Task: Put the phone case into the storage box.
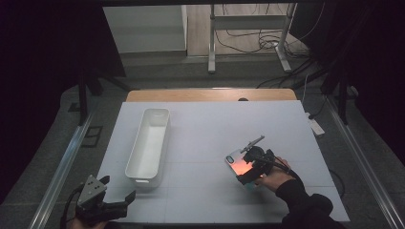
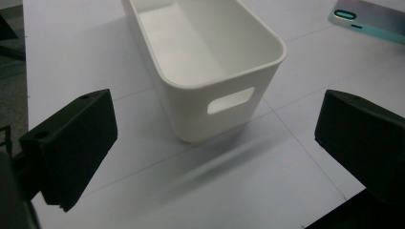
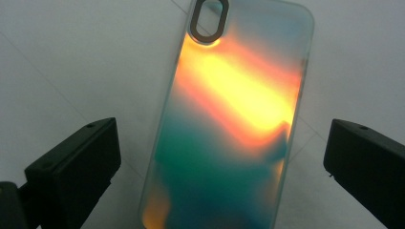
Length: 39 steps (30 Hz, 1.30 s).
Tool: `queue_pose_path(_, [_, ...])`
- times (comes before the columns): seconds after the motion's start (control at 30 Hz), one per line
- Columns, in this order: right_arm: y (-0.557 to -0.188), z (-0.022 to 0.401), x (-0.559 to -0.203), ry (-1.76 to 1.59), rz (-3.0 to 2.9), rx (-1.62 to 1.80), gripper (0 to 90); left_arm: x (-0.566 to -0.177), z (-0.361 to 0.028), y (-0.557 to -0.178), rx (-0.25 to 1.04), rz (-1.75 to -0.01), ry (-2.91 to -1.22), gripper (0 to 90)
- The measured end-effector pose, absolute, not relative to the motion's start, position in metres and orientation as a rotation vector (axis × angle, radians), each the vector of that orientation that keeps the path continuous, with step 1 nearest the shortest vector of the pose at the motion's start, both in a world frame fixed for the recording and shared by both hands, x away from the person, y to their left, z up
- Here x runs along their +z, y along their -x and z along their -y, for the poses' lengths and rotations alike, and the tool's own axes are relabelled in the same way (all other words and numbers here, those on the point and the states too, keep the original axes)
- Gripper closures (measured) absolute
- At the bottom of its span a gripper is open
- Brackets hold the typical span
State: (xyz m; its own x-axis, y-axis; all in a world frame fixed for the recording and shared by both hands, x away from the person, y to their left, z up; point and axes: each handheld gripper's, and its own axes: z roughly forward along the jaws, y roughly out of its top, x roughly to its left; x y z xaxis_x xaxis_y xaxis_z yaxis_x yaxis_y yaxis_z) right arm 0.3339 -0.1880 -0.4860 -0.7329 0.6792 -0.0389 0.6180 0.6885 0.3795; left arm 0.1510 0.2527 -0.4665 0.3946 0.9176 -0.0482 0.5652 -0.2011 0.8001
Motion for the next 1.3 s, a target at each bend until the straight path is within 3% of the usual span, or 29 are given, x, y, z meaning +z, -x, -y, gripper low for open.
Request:
queue_pose_path(0.9, [-0.337,0.191,-0.513,-1.098,-2.738,0.423,0.4,-0.467,-0.252,-0.151,0.585,-1.268,-1.899,1.5])
queue_pose_path(1.07, [-0.336,0.194,-0.507,-1.124,-2.733,0.428,15.7,-0.467,-0.252,-0.151,0.586,-1.267,-1.902,1.6])
queue_pose_path(1.3, [-0.337,0.194,-0.506,-1.146,-2.731,0.419,17.2,-0.467,-0.251,-0.151,0.587,-1.266,-1.905,1.6])
